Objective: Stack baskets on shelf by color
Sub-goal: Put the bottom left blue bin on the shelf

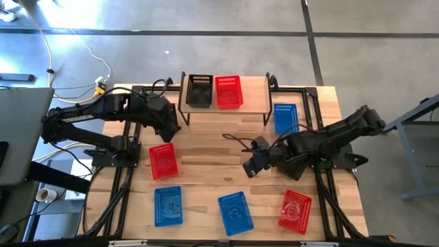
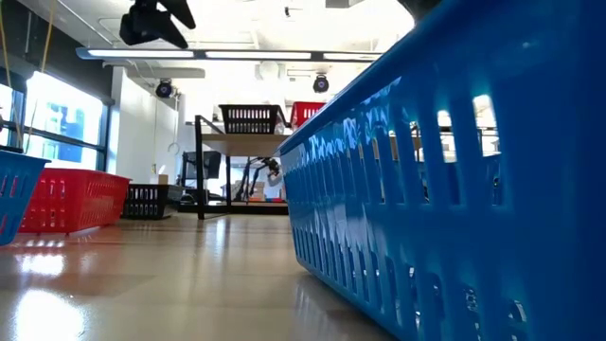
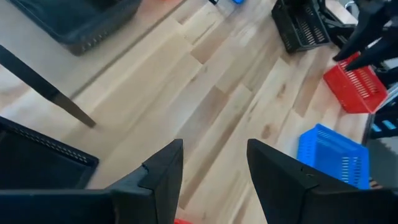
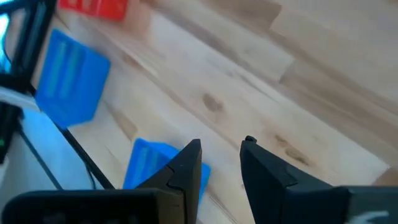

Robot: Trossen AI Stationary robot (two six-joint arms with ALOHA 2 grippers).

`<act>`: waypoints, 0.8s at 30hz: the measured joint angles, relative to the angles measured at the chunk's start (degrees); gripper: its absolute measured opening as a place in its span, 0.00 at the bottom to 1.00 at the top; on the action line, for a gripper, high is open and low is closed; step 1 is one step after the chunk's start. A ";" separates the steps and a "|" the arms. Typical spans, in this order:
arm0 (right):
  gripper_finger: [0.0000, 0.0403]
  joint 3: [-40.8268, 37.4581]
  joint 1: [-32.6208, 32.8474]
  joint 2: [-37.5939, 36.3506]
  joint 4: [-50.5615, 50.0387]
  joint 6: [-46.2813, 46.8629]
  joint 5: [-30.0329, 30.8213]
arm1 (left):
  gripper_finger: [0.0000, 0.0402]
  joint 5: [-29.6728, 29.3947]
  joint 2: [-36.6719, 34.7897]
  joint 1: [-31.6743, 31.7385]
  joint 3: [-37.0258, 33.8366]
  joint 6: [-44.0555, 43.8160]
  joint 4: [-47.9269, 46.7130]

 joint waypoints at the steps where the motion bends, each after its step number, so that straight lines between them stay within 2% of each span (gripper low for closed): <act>1: 0.24 0.00 0.38 0.20 -0.22 -0.02 -0.06 | 0.42 0.06 0.00 -0.56 0.00 -1.36 0.01; 9: 0.29 0.00 1.57 0.40 -0.76 -2.81 2.41 | 0.42 1.68 0.00 -9.02 0.00 -17.16 -4.19; 17: 0.42 0.00 1.41 0.40 -0.84 -8.56 1.86 | 0.42 -0.57 0.10 -22.05 -0.04 -33.92 -8.84; 24: 0.44 0.00 1.41 0.40 -0.80 -9.01 1.75 | 0.42 -2.64 1.97 -33.51 -0.04 -48.34 -13.64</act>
